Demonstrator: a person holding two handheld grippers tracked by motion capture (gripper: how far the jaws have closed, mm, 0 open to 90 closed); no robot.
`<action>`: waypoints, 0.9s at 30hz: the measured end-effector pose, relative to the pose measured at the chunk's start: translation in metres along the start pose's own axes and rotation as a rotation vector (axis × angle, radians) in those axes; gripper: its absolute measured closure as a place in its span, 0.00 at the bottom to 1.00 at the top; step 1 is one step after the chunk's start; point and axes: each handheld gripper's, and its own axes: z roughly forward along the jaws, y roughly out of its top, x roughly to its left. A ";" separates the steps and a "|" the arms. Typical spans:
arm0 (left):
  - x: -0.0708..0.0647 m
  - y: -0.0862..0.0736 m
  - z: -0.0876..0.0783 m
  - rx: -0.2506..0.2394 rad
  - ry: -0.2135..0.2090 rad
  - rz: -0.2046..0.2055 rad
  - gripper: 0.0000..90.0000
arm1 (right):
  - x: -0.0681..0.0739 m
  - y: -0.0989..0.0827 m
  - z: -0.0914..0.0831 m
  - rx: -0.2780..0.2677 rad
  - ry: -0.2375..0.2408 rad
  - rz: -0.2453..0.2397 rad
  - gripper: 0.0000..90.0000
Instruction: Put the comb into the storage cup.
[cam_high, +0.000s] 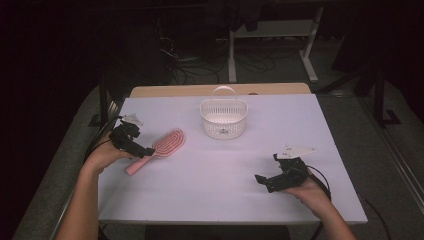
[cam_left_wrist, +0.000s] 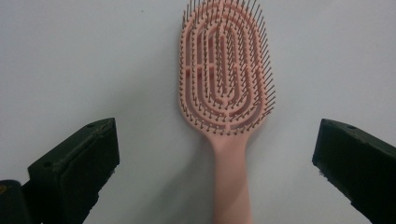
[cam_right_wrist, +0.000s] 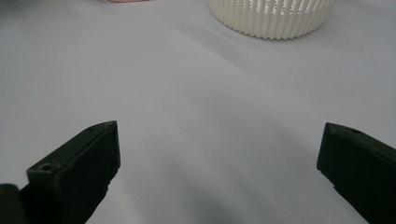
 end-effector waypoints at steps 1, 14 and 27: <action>0.000 0.000 0.001 0.004 -0.001 0.001 0.00 | 0.000 0.000 0.000 -0.001 0.000 0.000 0.00; -0.005 0.002 0.013 0.083 -0.002 0.013 0.01 | 0.000 0.000 0.000 0.001 0.000 -0.001 0.00; -0.005 0.002 0.020 0.139 0.001 0.019 0.14 | 0.000 0.000 0.000 0.000 -0.001 -0.001 0.00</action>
